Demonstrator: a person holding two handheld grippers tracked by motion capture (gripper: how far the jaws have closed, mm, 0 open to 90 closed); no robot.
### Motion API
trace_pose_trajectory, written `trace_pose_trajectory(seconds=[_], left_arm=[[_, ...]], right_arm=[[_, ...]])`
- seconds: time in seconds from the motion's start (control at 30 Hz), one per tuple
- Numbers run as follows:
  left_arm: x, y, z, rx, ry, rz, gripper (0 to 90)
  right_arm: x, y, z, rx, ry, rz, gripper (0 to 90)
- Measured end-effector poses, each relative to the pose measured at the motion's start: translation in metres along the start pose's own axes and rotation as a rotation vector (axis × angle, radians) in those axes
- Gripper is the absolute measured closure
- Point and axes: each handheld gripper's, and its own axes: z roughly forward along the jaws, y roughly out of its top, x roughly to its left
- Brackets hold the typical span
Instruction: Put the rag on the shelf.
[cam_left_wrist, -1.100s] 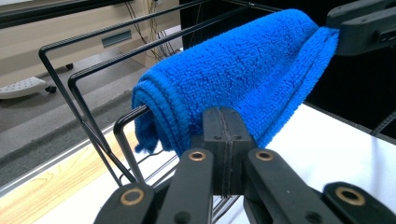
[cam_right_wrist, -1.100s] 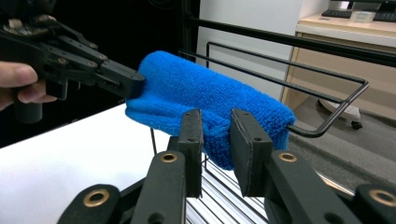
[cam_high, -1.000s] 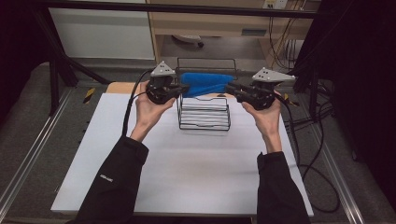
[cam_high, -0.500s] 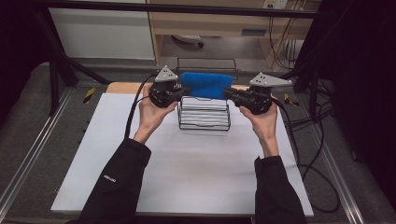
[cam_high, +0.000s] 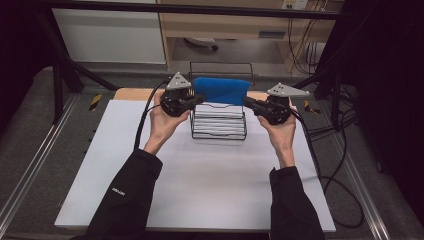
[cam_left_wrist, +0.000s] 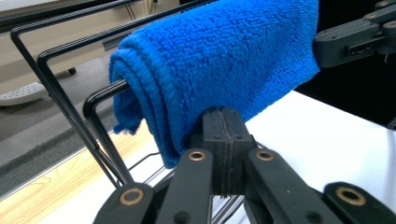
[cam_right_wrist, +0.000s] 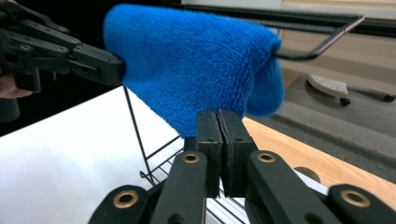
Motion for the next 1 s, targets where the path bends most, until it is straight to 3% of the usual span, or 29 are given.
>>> trace_pose_trajectory(seconds=[0.2,0.23,0.27,0.3,0.4,0.43,0.53,0.63,0.77,0.83,1.0], left_arm=[[0.0,-0.008,-0.019,0.019,0.007,-0.007,77.9],[0.001,-0.011,-0.023,0.026,0.006,-0.016,70.7],[0.001,-0.012,-0.026,0.033,0.004,-0.021,70.7],[0.002,-0.015,-0.03,0.042,0.012,-0.024,64.0],[0.003,-0.023,-0.038,0.062,0.028,-0.034,57.4],[0.004,-0.028,-0.041,0.067,0.023,-0.043,50.8],[0.006,-0.04,-0.048,0.09,0.029,-0.058,44.8],[0.007,-0.054,-0.056,0.101,0.036,-0.071,34.2],[0.009,-0.074,-0.066,0.12,0.046,-0.079,26.0],[0.01,-0.089,-0.074,0.108,0.062,-0.086,22.3],[0.01,-0.111,-0.084,0.084,0.073,-0.1,16.6]], right_arm=[[0.006,0.006,-0.02,-0.009,0.022,0.003,74.8],[0.007,0.006,-0.026,-0.007,0.022,0.018,67.3],[0.007,0.006,-0.026,-0.007,0.022,0.018,67.3],[0.008,0.006,-0.031,-0.001,0.016,0.029,58.4],[0.01,0.004,-0.034,-0.003,0.009,0.033,50.8],[0.012,0.002,-0.038,-0.001,0.003,0.044,41.5],[0.013,0.0,-0.041,0.004,-0.006,0.042,37.2],[0.014,-0.007,-0.046,0.015,-0.007,0.041,24.9],[0.015,-0.018,-0.051,0.021,0.006,0.059,17.5],[0.015,-0.025,-0.053,0.033,0.005,0.065,14.5],[0.016,-0.042,-0.055,0.064,0.017,0.084,10.0]])
